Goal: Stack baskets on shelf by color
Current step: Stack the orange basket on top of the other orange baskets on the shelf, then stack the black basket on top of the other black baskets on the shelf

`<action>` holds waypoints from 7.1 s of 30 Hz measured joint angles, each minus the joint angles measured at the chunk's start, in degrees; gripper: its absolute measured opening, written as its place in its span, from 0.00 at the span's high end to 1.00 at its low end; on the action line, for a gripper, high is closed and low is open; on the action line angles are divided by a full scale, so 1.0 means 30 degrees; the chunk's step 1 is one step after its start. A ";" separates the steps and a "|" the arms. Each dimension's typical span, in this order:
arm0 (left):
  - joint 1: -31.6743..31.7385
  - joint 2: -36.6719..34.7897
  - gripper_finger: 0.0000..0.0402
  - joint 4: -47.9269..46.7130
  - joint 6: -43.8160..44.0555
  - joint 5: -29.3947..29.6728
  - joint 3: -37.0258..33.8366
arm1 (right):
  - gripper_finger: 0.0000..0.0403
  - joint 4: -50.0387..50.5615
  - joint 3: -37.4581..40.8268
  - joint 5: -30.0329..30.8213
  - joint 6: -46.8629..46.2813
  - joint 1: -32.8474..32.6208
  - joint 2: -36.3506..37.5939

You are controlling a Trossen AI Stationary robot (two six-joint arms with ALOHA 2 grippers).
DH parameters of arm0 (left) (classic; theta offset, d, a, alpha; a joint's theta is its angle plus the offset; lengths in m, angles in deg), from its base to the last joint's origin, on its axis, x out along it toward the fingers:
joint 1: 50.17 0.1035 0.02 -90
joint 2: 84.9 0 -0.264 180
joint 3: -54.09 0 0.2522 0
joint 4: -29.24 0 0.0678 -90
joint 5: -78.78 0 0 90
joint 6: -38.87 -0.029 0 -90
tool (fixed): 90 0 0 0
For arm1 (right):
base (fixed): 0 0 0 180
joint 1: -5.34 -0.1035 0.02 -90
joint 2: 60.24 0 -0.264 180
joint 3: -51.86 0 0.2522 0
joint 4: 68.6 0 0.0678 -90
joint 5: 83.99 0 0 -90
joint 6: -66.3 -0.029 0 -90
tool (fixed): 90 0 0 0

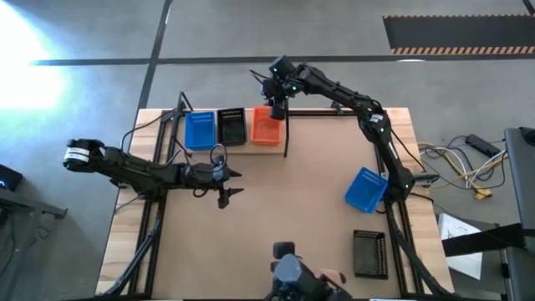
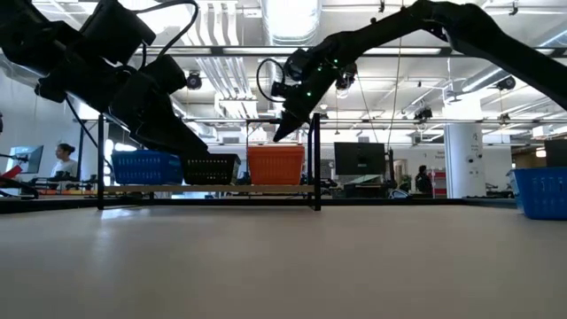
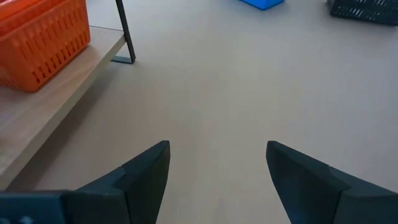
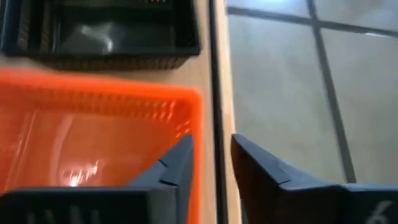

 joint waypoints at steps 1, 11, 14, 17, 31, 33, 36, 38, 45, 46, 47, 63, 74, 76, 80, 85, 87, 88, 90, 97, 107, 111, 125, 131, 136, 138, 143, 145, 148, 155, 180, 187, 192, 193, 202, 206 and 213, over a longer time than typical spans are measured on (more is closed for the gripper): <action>0.0000 0.0000 0.37 0.0000 0.0000 0.0000 0.0000 | 0.71 -0.0233 -0.0015 0.0009 -0.0172 0.0000 0.0025; -0.0017 -0.0156 0.37 -0.0071 -0.0168 0.0318 0.0000 | 0.68 0.0203 -0.0521 -0.1079 -0.2503 -0.1668 0.0733; -0.0022 -0.0258 0.37 -0.0067 -0.0168 0.0669 0.0007 | 0.74 0.0408 0.0001 -0.1419 -0.2331 -0.3211 0.0981; -0.0095 -0.0420 0.37 -0.0060 -0.0171 0.0801 0.0007 | 0.80 0.1215 0.0361 -0.1431 -0.1760 -0.5041 0.1256; -0.1255 -0.0568 0.37 0.3440 -0.0490 0.3592 -0.1858 | 0.98 0.2634 1.1790 0.2740 -0.7846 -1.2711 0.7850; -0.1260 -0.0568 0.37 0.4865 -0.0763 0.3591 -0.2406 | 0.98 0.2583 1.3969 0.5313 -1.0400 -1.4257 0.9450; -0.1253 -0.0568 0.37 0.6376 -0.1151 0.3585 -0.3002 | 0.98 0.2534 1.6650 0.8135 -1.5455 -1.6741 1.1954; -0.1253 -0.0554 0.37 0.6920 -0.1201 0.3585 -0.3145 | 0.98 0.2491 1.8107 0.8422 -1.9105 -1.8396 1.3346; -0.1253 -0.0554 0.37 0.7682 -0.2034 0.3577 -0.3131 | 0.98 0.2325 2.1911 0.8623 -3.0049 -2.4028 1.7009; -0.1253 -0.0554 0.37 0.7809 -0.2162 0.3577 -0.3126 | 0.98 0.2350 2.2451 0.8802 -3.1211 -2.4692 1.7350; -0.1253 -0.0554 0.37 0.8014 -0.2352 0.3577 -0.3133 | 0.98 0.2335 2.2982 0.8946 -3.2688 -2.5322 1.7660; -0.1246 -0.0532 0.37 0.8415 -0.2687 0.3555 -0.3272 | 0.76 0.0384 2.5708 0.7452 -4.6872 -2.8181 1.8402; -0.1246 -0.0532 0.37 0.8415 -0.2637 0.3519 -0.3293 | 0.63 0.0023 2.5760 0.5065 -5.0065 -2.7768 1.5134; -0.1246 -0.0532 0.37 0.8420 -0.2606 0.3519 -0.3293 | 0.67 -0.0005 2.5762 0.4713 -4.9660 -2.7629 1.4508; -0.1246 -0.0532 0.37 0.8474 -0.2586 0.3519 -0.3293 | 0.81 0.0005 2.5685 0.4932 -4.7931 -2.7290 1.3712; -0.1246 -0.0532 0.37 0.8630 -0.2499 0.3504 -0.3293 | 0.96 -0.0381 2.4677 0.5955 -4.2044 -2.6317 1.2923; -0.1238 -0.0532 0.37 0.8622 -0.2512 0.3049 -0.3286 | 0.96 -0.1279 2.4001 0.6310 -3.8118 -2.5841 1.2504; -0.1238 -0.0532 0.37 0.8612 -0.2514 0.2533 -0.3286 | 0.97 -0.1919 2.3585 0.6399 -3.5753 -2.5548 1.2209; -0.1238 -0.0532 0.37 0.8599 -0.2570 0.1012 -0.3266 | 0.97 -0.3346 2.2719 0.6485 -3.0526 -2.5065 1.1607; -0.1246 -0.0532 0.37 0.8488 -0.5599 -0.4970 -0.2118 | 0.97 -0.4138 1.9132 0.8122 -1.4120 -2.3259 0.8600; -0.1238 -0.0088 0.37 0.1540 -0.9092 -0.8488 0.1640 | 0.98 -0.4578 1.6590 0.9794 -0.3763 -1.9781 0.5490; -0.1238 0.1509 0.37 -0.1612 -1.0123 -0.8489 0.3211 | 0.98 -0.5510 1.6221 0.9617 -0.1795 -1.9103 0.5526; -0.1251 0.7031 0.37 -0.1647 -1.1213 -0.7011 0.6674 | 0.98 -0.6752 1.6678 0.8795 -0.0658 -1.8406 0.5752; -0.1195 0.7132 0.45 -0.2141 -1.1154 -0.7074 0.6703 | 0.98 -0.7359 1.6942 0.8813 -0.0868 -1.7930 0.5752; -0.0963 0.7554 0.60 -0.2245 -1.1147 -0.7019 0.6696 | 0.98 -0.8416 1.6990 0.8733 -0.0749 -1.7732 0.5752; -0.0834 0.7717 0.66 -0.2237 -1.1147 -0.6773 0.6688 | 0.98 -0.8712 1.6990 0.8679 -0.0598 -1.7694 0.5752; -0.0736 0.7934 0.80 -0.2259 -1.1153 -0.5728 0.6534 | 0.98 -0.8999 1.7012 0.8810 -0.0431 -1.7581 0.5731; -0.0743 0.7927 0.86 -0.2291 -1.1165 -0.5719 0.6451 | 0.98 -0.9163 1.7012 0.8838 -0.0468 -1.7580 0.5716; -0.0743 0.7927 0.94 -0.2594 -1.1162 -0.5741 0.6426 | 0.97 -0.9311 1.7019 0.8971 -0.0883 -1.7488 0.5716; -0.0785 0.7927 1.00 -0.3384 -1.1032 -0.5481 0.6470 | 0.80 -1.0965 1.7005 0.8989 -0.0644 -1.7241 0.5716; -0.1669 -0.0934 1.00 -1.4748 -0.5052 0.4464 1.0063 | 0.87 -1.4070 2.4785 1.3975 -1.2220 -2.0072 1.1634; 0.3753 -0.2016 1.00 -1.5734 -0.7150 0.3631 1.0101 | 0.92 -1.8783 2.8115 1.8096 -1.2228 -2.1303 1.1708; 0.8284 -0.0712 1.00 -1.5257 -0.8580 0.0449 1.0061 | 0.92 -1.9781 2.8363 1.8515 -1.1428 -2.1167 1.1639; 0.8886 -0.0309 1.00 -1.5048 -0.8835 0.0139 1.0100 | 0.92 -1.9719 2.8361 1.8522 -1.1341 -2.1165 1.1639; 1.0344 0.2235 1.00 -1.5136 -1.2083 -0.0560 1.0120 | 0.92 -1.9666 2.8225 1.8500 -1.1191 -2.1165 1.1552; 1.0346 0.2514 1.00 -1.5109 -1.2611 -0.0998 1.0120 | 0.92 -1.9659 2.8225 1.8493 -1.1213 -2.1171 1.1552; 1.0339 0.1421 0.93 -1.5220 -1.3041 -0.2151 1.0178 | 0.92 -1.9652 2.8225 1.8493 -1.1219 -2.1167 1.1552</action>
